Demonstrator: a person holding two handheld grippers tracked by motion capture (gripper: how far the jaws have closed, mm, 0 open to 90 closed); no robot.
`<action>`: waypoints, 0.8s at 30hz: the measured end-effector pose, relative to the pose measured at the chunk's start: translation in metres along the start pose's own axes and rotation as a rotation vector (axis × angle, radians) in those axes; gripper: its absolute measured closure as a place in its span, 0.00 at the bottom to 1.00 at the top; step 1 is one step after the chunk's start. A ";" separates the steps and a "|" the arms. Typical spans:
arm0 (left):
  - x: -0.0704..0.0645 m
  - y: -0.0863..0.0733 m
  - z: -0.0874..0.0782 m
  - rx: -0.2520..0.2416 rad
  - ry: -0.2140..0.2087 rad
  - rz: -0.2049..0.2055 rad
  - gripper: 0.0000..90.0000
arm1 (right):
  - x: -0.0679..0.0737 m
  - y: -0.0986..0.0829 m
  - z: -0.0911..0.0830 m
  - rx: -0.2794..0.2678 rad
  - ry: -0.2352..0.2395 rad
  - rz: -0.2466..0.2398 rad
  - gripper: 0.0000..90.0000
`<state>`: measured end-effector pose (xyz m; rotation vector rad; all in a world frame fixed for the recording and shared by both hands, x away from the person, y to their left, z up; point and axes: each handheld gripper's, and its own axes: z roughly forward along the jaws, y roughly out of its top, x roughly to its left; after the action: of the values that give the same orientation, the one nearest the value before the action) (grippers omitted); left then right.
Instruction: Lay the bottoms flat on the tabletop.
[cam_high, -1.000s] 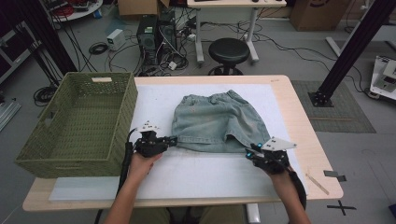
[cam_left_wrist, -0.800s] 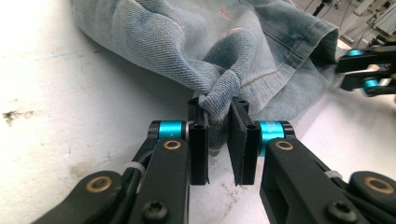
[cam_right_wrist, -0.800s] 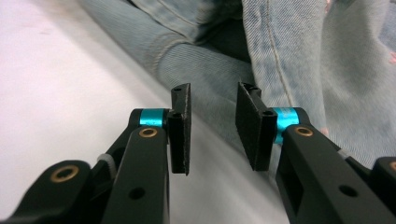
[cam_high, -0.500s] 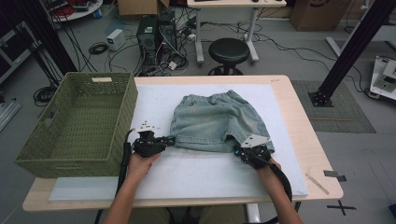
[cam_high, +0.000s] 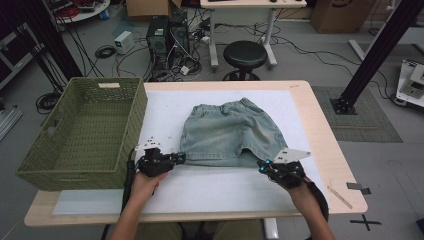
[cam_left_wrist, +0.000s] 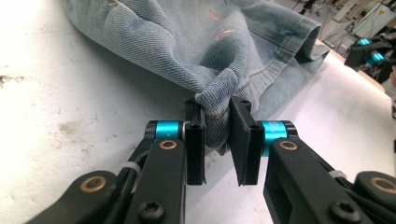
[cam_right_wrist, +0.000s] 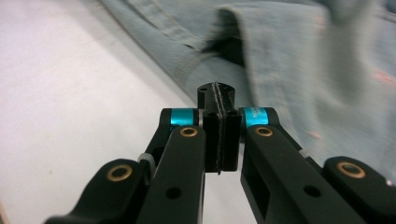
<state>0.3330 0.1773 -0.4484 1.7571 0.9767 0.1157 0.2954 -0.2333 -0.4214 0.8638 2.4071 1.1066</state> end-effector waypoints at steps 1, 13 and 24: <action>0.000 0.001 0.000 -0.003 0.003 -0.001 0.86 | 0.003 0.002 0.008 0.008 0.008 -0.006 0.88; 0.003 0.002 -0.002 0.016 0.030 0.001 0.87 | 0.017 0.018 0.061 0.099 -0.059 -0.114 0.96; 0.009 0.006 -0.012 -0.053 0.066 -0.037 0.58 | -0.004 0.033 0.021 0.099 0.196 0.028 0.97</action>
<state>0.3363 0.1917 -0.4414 1.6947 1.0441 0.1755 0.3221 -0.2074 -0.4094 0.8576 2.6376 1.1384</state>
